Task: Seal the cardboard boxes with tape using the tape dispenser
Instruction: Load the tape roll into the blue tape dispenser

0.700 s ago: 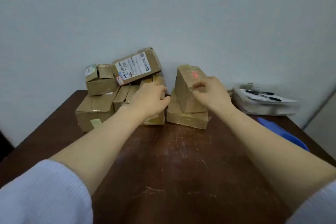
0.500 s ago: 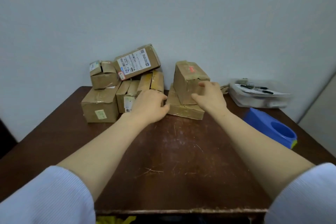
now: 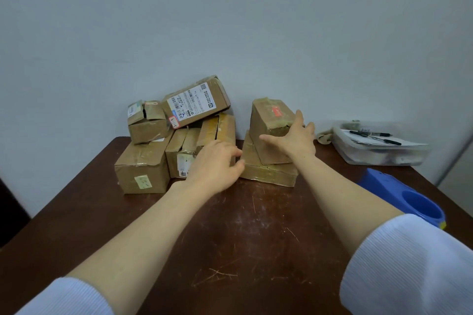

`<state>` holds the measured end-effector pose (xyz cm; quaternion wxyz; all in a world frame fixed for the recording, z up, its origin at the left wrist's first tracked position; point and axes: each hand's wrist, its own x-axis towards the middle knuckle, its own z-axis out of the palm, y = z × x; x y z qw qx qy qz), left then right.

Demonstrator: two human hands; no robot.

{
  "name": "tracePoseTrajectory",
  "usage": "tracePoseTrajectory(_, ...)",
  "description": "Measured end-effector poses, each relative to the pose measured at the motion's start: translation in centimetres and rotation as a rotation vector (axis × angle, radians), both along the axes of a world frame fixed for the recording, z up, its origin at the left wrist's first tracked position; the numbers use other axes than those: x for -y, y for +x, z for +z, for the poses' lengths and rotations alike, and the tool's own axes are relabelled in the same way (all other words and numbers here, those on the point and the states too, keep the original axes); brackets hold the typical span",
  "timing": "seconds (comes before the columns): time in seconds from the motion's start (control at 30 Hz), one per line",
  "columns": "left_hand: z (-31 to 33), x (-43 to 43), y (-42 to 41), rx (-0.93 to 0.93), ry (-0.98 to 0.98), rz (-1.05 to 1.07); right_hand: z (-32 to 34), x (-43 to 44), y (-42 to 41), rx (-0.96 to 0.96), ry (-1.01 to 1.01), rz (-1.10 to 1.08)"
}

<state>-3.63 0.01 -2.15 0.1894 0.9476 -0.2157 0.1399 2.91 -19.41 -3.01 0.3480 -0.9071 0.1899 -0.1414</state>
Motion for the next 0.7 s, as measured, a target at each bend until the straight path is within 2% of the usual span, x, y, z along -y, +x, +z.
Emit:
tracePoseTrajectory(0.1,-0.1,0.1,-0.1,-0.025,-0.032,0.003,-0.3,0.1,0.3,0.015,-0.024,0.000)
tracePoseTrajectory(0.3,-0.4,0.1,-0.8,-0.054,-0.118,0.011,-0.2,0.6,-3.8,0.217,0.068,-0.013)
tracePoseTrajectory(0.47,-0.6,0.2,-2.7,-0.069,-0.291,0.027,-0.8,1.1,-11.3,0.285,0.089,0.138)
tracePoseTrajectory(0.6,-1.9,-0.8,-4.7,-0.049,-0.464,0.083,-2.7,1.6,-17.5,0.236,0.032,0.297)
tracePoseTrajectory(0.7,-3.2,-1.7,-6.5,-0.036,-0.502,0.097,-4.0,1.8,-20.4,0.208,0.011,0.388)
